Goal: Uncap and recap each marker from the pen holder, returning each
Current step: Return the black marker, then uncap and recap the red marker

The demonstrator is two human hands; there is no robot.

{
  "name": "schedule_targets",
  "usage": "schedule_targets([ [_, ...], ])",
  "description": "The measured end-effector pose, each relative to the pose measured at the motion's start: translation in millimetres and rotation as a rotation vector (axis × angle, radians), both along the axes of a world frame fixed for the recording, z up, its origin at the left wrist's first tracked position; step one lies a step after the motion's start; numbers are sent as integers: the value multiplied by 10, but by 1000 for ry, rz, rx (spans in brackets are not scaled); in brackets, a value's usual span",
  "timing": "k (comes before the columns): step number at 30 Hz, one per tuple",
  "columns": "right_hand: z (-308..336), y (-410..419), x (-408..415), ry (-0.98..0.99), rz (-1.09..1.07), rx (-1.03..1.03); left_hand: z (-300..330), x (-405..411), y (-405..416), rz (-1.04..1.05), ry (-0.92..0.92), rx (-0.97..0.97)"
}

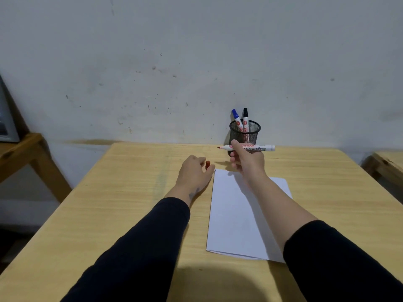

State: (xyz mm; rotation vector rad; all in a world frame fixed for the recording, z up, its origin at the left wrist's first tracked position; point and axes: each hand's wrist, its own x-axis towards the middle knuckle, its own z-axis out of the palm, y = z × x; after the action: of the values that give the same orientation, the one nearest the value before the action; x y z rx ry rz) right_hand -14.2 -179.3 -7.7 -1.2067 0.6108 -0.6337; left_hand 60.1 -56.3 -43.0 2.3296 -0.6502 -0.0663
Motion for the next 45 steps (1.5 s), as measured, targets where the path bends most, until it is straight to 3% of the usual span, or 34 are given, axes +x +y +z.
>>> schedule_targets([
  [5, -127, 104, 71, -39, 74, -22, -187, -44, 183, -78, -190, 218],
  [10, -308, 136, 95, -6, 106, -82, -231, -87, 198, -96, -169, 286],
  [16, -363, 91, 178, 207, -67, -424, -134, -122, 205, -89, -170, 308],
  [30, -371, 108, 181, 335, -73, -581, -143, -136, 212, -97, -142, 293],
  [33, -366, 106, 171, 325, -81, -531, -146, -136, 207, -94, -136, 282],
  [37, -250, 68, 96, 193, -134, -257, -118, -128, 203, -75, -96, 238],
  [41, -5, -76, 44, 103, 29, -52, 34, -46, 157, -90, -148, 122],
  [45, 94, -243, -47, 90, 92, 39, 184, 59, 25, -162, -330, 341],
])
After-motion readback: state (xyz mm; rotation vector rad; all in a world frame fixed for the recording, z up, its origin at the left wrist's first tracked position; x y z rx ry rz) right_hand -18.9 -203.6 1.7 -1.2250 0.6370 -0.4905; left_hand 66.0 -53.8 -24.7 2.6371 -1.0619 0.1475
